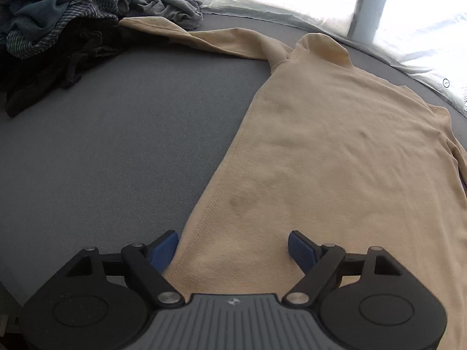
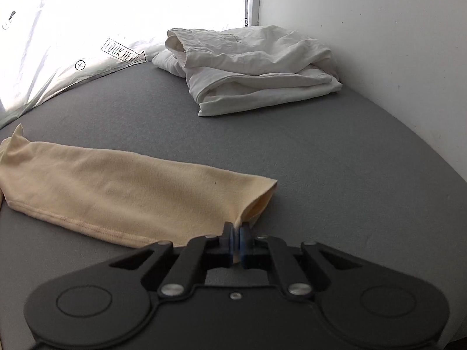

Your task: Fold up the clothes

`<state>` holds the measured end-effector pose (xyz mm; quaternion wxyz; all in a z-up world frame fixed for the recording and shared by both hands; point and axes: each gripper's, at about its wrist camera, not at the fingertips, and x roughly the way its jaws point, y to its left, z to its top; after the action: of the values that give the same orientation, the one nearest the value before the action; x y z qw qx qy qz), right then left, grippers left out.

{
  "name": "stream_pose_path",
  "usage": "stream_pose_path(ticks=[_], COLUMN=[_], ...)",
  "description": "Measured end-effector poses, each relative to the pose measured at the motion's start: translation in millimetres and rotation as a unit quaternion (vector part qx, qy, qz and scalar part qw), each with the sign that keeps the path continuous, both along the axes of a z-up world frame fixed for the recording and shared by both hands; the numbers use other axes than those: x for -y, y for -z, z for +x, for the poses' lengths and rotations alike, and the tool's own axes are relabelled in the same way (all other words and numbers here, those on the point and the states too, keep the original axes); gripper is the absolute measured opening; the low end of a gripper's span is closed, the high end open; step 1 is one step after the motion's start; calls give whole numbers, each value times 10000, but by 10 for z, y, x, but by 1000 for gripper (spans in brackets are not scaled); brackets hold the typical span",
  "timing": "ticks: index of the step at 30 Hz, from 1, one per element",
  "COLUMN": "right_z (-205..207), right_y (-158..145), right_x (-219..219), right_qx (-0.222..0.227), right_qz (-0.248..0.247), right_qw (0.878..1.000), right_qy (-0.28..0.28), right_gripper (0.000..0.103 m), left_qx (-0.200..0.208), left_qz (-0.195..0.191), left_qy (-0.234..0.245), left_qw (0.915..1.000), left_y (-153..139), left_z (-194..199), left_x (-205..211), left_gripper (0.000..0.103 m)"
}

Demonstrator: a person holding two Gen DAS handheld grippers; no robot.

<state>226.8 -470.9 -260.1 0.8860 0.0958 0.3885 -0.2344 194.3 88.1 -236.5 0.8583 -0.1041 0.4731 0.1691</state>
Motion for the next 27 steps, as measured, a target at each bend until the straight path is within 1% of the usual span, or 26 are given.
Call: stream_pose_path(ticks=[4,7,8,9,10,11,12,15,16,17,19,20,22,23,24,26,27], right_z=[-77,-15,10,10,-28,-65,-99,-192,-216,-230,-260,-277,-302,-314,-327,-354,-368], right_y=[7,-15,-26,-47,-80,-113,-132,-130,-127,-120,-126,-139,-174,-188,-200,-200,-181], right_x=[45,-49,-86,-126,-169,-212,-278,-581,-714,-892,-1203,-1365,-1639,-1758,-1879,-2056,-2131], right_qx=[-79,-362,-465,-493,-418,-343,-299,-300,-313,-345,-340,-310,-251,-259,-307,-450,-543], right_qz=[-231,-605,-698,-707,-596,-486,-352,151,297,412,720,920,1203,1229,1156,906,692], right_qw=[9997,9972,9961,9960,9972,9982,9989,9987,9974,9948,9870,9808,9669,9608,9553,9477,9463], right_qy=[-59,-234,-262,-248,-176,-104,-102,-395,-575,-869,-1394,-1690,-2237,-2471,-2703,-3028,-3112], right_gripper=[4,5,16,37,45,48,47,48,48,48,48,48,48,48,48,47,43], left_qx=[27,59,70,81,88,96,103,141,148,154,165,176,196,210,227,296,312], left_qz=[-22,-88,-115,-138,-141,-145,-149,-186,-186,-184,-168,-172,-189,-204,-219,-258,-264], left_qy=[-114,-155,-166,-173,-150,-128,-105,-29,3,37,118,150,195,217,240,281,257], left_qw=[9999,9998,9998,9997,9997,9998,9998,9997,9997,9997,9997,9996,9994,9993,9992,9988,9988], left_y=[10,11,11,11,11,10,9,19,19,19,14,10,3,1,-2,-2,-2], left_z=[-205,-282,-302,-320,-325,-330,-335,-361,-361,-362,-358,-357,-369,-387,-406,-466,-484], left_x=[3,-28,-39,-49,-50,-52,-53,-63,-65,-67,-74,-87,-116,-134,-153,-211,-235], left_gripper=[83,83,83,83,83,83,83,81,80,79,72,71,62,59,54,45,36])
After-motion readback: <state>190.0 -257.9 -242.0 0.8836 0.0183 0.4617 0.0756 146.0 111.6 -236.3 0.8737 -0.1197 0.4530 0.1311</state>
